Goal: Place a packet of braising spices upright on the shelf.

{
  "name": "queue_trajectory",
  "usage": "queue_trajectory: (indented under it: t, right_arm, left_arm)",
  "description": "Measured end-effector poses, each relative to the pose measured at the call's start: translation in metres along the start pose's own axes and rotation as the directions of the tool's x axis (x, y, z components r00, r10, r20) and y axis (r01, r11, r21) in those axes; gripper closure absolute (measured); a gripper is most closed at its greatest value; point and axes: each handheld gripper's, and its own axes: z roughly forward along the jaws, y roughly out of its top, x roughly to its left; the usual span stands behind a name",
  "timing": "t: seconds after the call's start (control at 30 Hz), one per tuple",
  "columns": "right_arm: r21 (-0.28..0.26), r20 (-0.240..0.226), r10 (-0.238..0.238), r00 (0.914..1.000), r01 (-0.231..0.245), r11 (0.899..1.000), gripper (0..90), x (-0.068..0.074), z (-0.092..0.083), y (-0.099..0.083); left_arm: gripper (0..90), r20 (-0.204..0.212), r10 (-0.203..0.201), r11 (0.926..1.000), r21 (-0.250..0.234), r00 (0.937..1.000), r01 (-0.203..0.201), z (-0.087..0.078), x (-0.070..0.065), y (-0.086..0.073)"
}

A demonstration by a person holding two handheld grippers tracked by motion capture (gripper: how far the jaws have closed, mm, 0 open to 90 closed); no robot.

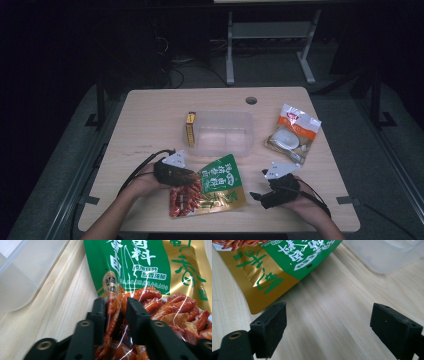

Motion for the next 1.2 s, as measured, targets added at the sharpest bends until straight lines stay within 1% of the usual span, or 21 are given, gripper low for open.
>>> queue_trajectory:
  t: [0.07, 0.1, 0.17, 0.2, 0.27, 0.3, 0.4, 0.5, 0.53, 0.57, 0.63, 0.7, 0.73, 0.8, 0.87, 0.9, 1.0, 1.03, 1.1, 1.17, 1.2]
  right_arm:
    - [0.01, -0.018, 0.011, 0.9998, -0.011, 1.0, 13.5, 0.0, 0.0, 0.001]
    - [0.01, -0.031, 0.022, 0.9993, -0.021, 1.0, 13.6, 0.0, -0.001, 0.002]
    - [0.011, -0.051, 0.03, 0.9983, -0.029, 1.0, 13.1, 0.0, -0.002, 0.004]
    - [0.011, -0.051, 0.03, 0.9983, -0.029, 1.0, 13.1, 0.0, -0.002, 0.004]
    - [0.019, -0.098, 0.021, 0.995, -0.019, 1.0, 13.7, 0.002, -0.004, 0.008]
    - [0.011, -0.12, 0.019, 0.9926, -0.018, 1.0, 13.6, 0.002, -0.006, 0.008]
    - [0.004, -0.141, 0.033, 0.9894, -0.033, 0.999, 13.6, 0.002, -0.006, 0.009]
    - [0.018, -0.171, 0.057, 0.9836, -0.055, 0.998, 13.6, 0.0, -0.006, 0.01]
    - [0.018, -0.171, 0.057, 0.9836, -0.055, 0.998, 13.6, 0.0, -0.006, 0.01]
    - [0.021, -0.191, 0.082, 0.9783, -0.079, 0.997, 13.6, -0.001, -0.006, 0.01]
    - [0.01, -0.199, 0.086, 0.9762, -0.086, 0.996, 13.6, -0.002, -0.007, 0.011]
    - [0.011, -0.199, 0.089, 0.976, -0.088, 0.996, 13.6, -0.002, -0.007, 0.012]
    - [-0.005, -0.193, 0.09, 0.977, -0.093, 0.996, 13.6, -0.003, -0.009, 0.014]
    - [-0.009, -0.191, 0.093, 0.9771, -0.097, 0.995, 13.7, -0.003, -0.01, 0.015]
    - [-0.019, -0.198, 0.094, 0.9756, -0.1, 0.995, 14.4, -0.004, -0.01, 0.018]
    - [-0.02, -0.201, 0.091, 0.9753, -0.097, 0.995, 14.6, -0.006, -0.009, 0.022]
    - [-0.024, -0.199, 0.093, 0.9756, -0.099, 0.995, 15.9, -0.008, -0.007, 0.027]
    - [-0.024, -0.203, 0.098, 0.9744, -0.105, 0.994, 15.9, -0.008, -0.006, 0.029]
    - [-0.03, -0.213, 0.098, 0.9721, -0.106, 0.994, 20.2, -0.01, -0.004, 0.035]
    - [-0.042, -0.249, 0.104, 0.963, -0.118, 0.992, 26.6, -0.011, -0.002, 0.045]
    - [-0.042, -0.249, 0.104, 0.963, -0.118, 0.992, 26.6, -0.011, -0.002, 0.045]
  left_arm:
    - [76.4, 0.001, 0.0, 1.0, 0.001, 1.0, 0.0, 0.0, 0.0, 0.0]
    - [79.1, 0.003, -0.008, 1.0, 0.003, 1.0, 0.008, 0.0, 0.0, 0.001]
    - [81.8, 0.001, -0.026, 0.9997, 0.005, 0.9997, 0.026, 0.0, 0.001, 0.001]
    - [83.2, 0.001, -0.026, 0.9997, 0.005, 0.9997, 0.026, 0.0, 0.001, 0.001]
    - [86.6, 0.006, -0.05, 0.9987, 0.002, 0.9987, 0.05, -0.001, 0.001, 0.002]
    - [87.6, 0.007, -0.055, 0.9985, 0.0, 0.9985, 0.055, -0.002, 0.001, 0.002]
    - [89.0, 0.0, -0.064, 0.9979, -0.004, 0.9979, 0.064, -0.003, 0.001, 0.002]
    - [89.2, -0.006, -0.073, 0.9973, -0.008, 0.9973, 0.073, -0.005, 0.0, 0.003]
    - [89.2, -0.006, -0.073, 0.9973, -0.008, 0.9973, 0.073, -0.005, 0.0, 0.003]
    - [89.3, -0.011, -0.072, 0.9973, -0.018, 0.9974, 0.071, -0.009, -0.002, 0.004]
    - [89.4, -0.015, -0.067, 0.9973, -0.03, 0.9976, 0.067, -0.013, -0.003, 0.005]
    - [89.4, -0.016, -0.065, 0.9973, -0.034, 0.9977, 0.065, -0.015, -0.004, 0.006]
    - [89.4, -0.02, -0.064, 0.9971, -0.042, 0.9977, 0.063, -0.019, -0.006, 0.007]
    - [89.4, -0.023, -0.064, 0.997, -0.045, 0.9977, 0.063, -0.02, -0.006, 0.008]
    - [89.5, -0.034, -0.06, 0.9969, -0.052, 0.9976, 0.058, -0.024, -0.009, 0.009]
    - [89.5, -0.042, -0.061, 0.9961, -0.066, 0.9972, 0.059, -0.028, -0.012, 0.011]
    - [89.6, -0.053, -0.054, 0.9958, -0.077, 0.9971, 0.05, -0.032, -0.013, 0.012]
    - [89.5, -0.06, -0.053, 0.9951, -0.087, 0.9968, 0.048, -0.035, -0.014, 0.013]
    - [89.6, -0.075, -0.044, 0.9949, -0.094, 0.9962, 0.037, -0.04, -0.015, 0.014]
    - [89.6, -0.082, -0.037, 0.9938, -0.108, 0.9959, 0.028, -0.047, -0.016, 0.016]
    - [89.6, -0.082, -0.037, 0.9938, -0.108, 0.9959, 0.028, -0.047, -0.016, 0.016]
